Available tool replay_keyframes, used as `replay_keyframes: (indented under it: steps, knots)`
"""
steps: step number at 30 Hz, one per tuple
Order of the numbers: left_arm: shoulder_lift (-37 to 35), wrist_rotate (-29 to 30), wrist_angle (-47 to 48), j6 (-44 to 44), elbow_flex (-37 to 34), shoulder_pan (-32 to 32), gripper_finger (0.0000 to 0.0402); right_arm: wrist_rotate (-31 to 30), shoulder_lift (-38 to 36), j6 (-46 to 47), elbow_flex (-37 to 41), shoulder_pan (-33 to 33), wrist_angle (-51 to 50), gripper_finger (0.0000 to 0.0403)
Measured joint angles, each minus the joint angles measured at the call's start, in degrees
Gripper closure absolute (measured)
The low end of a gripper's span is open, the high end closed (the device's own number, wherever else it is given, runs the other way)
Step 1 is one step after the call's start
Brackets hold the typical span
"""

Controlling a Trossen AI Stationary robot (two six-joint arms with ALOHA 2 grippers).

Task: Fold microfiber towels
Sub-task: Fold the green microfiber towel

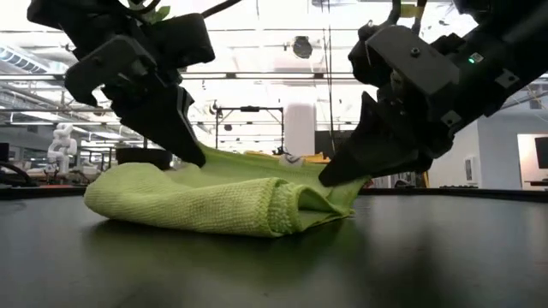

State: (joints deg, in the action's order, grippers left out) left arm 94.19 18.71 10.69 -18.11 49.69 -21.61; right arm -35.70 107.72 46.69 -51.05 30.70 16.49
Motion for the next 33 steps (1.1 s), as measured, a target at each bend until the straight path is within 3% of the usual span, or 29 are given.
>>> replay_keyframes:
  steps: [5, 13, 21, 33]
  knots:
    - [0.0, -5.3, 0.7, 1.9, 0.0, 0.0, 0.0392, 0.4, -0.4, -2.4, 0.1, 0.1, 1.8, 0.0348]
    - [-6.8, -5.3, 7.0, 3.7, 0.0, -0.2, 0.0363, 0.0, -5.8, -5.8, 0.0, 0.5, 2.3, 0.0285]
    - [-15.2, -0.4, 8.7, 3.8, 0.0, -4.2, 0.0353, -2.2, -9.2, -10.2, 0.0, 3.4, 4.2, 0.0278]
    - [-14.7, 0.9, 7.3, 6.3, 0.0, -5.3, 0.0353, -3.4, -8.1, -10.7, 0.0, 3.5, 4.6, 0.0278]
